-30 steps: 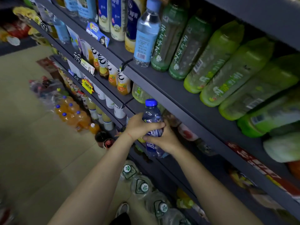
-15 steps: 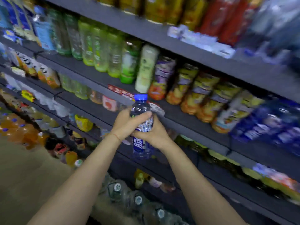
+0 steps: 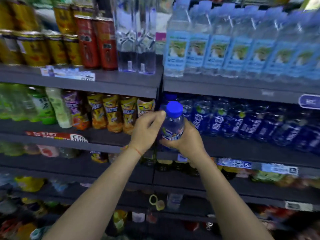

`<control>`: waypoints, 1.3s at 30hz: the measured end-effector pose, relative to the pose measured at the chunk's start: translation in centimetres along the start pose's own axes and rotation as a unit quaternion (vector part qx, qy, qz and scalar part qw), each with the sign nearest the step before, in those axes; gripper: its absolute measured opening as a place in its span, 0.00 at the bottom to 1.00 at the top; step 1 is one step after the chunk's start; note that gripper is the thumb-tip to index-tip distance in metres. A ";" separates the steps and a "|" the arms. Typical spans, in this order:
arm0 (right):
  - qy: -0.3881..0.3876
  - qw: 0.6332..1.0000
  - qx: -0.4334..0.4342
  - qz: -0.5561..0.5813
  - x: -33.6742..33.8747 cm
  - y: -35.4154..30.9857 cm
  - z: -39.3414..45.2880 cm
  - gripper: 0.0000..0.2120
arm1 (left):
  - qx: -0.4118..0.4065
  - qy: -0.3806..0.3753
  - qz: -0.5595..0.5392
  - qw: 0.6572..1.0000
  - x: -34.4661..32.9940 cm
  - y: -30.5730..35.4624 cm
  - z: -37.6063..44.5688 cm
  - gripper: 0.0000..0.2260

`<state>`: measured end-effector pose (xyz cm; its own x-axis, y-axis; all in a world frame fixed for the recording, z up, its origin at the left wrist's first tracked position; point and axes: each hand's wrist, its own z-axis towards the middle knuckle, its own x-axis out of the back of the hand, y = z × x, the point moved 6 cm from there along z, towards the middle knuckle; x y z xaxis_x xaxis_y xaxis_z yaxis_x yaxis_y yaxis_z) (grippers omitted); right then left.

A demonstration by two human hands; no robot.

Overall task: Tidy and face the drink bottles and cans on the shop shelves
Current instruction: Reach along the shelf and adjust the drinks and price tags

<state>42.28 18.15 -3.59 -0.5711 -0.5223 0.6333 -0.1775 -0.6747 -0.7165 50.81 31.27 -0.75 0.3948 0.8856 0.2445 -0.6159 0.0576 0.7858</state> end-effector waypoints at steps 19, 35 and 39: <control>0.035 0.988 -0.120 0.095 -0.2 7.3 4.4 0.35 | -0.093 -0.078 0.506 0.854 -4.5 -2.7 2.3 0.40; 0.045 0.993 -0.024 0.107 -6.7 -3.5 -1.6 0.04 | -0.020 -0.082 0.405 0.911 5.8 -2.8 -1.3 0.17; -0.046 0.995 -0.034 0.079 -14.9 -8.7 -3.4 0.05 | 0.115 -0.203 0.406 0.883 14.7 -7.3 -4.6 0.11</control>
<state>49.56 33.52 -7.80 -0.5202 -0.6674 0.5329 -0.1463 -0.5451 -0.8255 58.00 45.99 -5.48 0.1275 0.3497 0.9282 -0.6720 -0.6578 0.3401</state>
